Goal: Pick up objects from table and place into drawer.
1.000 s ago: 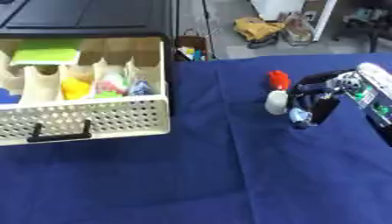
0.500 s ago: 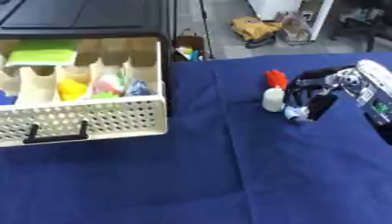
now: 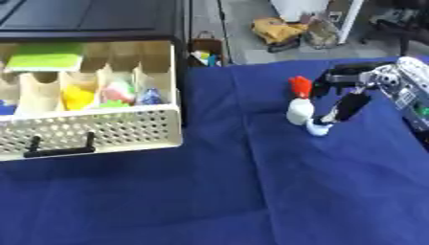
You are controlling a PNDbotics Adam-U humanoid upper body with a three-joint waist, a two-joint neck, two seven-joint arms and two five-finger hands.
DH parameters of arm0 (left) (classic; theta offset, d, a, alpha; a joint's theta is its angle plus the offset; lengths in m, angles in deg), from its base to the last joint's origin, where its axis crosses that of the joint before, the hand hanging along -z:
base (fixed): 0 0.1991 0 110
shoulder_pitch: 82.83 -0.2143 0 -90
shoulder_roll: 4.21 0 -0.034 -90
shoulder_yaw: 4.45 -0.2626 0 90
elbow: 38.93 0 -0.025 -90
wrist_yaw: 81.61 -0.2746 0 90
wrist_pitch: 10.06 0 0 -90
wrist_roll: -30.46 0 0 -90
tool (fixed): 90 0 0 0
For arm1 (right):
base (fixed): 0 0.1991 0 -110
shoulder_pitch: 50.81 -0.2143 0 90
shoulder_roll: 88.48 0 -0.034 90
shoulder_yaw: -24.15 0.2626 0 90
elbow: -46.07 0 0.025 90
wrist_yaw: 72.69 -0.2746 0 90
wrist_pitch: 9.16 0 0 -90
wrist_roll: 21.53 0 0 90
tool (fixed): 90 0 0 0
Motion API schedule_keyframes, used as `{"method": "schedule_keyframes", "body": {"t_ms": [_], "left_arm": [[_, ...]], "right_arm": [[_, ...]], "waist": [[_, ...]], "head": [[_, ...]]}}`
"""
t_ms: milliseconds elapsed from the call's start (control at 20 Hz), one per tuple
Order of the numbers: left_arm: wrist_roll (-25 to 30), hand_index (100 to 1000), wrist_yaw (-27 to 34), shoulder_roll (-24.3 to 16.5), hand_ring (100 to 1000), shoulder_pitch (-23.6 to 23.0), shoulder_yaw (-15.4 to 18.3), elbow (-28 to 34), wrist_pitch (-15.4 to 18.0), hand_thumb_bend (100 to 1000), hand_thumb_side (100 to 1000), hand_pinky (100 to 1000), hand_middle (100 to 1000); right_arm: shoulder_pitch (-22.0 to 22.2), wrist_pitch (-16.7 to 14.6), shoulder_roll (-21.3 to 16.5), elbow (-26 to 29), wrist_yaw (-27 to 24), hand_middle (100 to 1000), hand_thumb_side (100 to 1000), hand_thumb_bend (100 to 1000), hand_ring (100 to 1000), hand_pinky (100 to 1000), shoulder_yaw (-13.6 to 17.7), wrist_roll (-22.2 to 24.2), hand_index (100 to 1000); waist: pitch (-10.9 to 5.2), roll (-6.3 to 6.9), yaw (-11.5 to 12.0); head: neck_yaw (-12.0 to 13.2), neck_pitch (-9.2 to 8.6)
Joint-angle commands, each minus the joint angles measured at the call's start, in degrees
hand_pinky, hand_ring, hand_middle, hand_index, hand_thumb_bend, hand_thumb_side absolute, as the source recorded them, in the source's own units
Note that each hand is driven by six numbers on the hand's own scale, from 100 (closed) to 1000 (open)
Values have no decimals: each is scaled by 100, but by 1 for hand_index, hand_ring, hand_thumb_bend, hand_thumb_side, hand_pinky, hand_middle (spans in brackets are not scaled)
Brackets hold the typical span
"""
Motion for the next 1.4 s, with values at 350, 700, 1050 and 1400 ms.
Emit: {"method": "schedule_keyframes", "body": {"t_ms": [350, 700, 1050, 1400], "left_arm": [[32, 734, -23, -59, 446, 59, -16, 75, -4, 210, 962, 300, 530], [28, 734, -21, -62, 446, 57, -13, 75, -1, 210, 962, 300, 530], [29, 734, -28, -53, 446, 62, -16, 75, -5, 209, 961, 299, 531], [31, 734, -32, -41, 446, 73, -19, 75, -10, 210, 961, 297, 531]], "right_arm": [[-82, -36, -234, -148, 523, 746, 359, 468, 846, 732, 35, 91, 831], [-75, 14, -205, -184, 630, 754, 362, 475, 856, 736, 24, 220, 839], [-62, -19, -144, -281, 625, 749, 353, 477, 855, 731, -26, 279, 836], [-36, -71, -49, -446, 654, 745, 347, 474, 853, 728, -105, 308, 830]], "waist": [[-64, 8, -4], [-68, 6, -6], [-55, 3, 4], [-35, 4, 10]], "head": [[-19, -59], [-30, -68], [-40, -82], [-54, -100]]}}
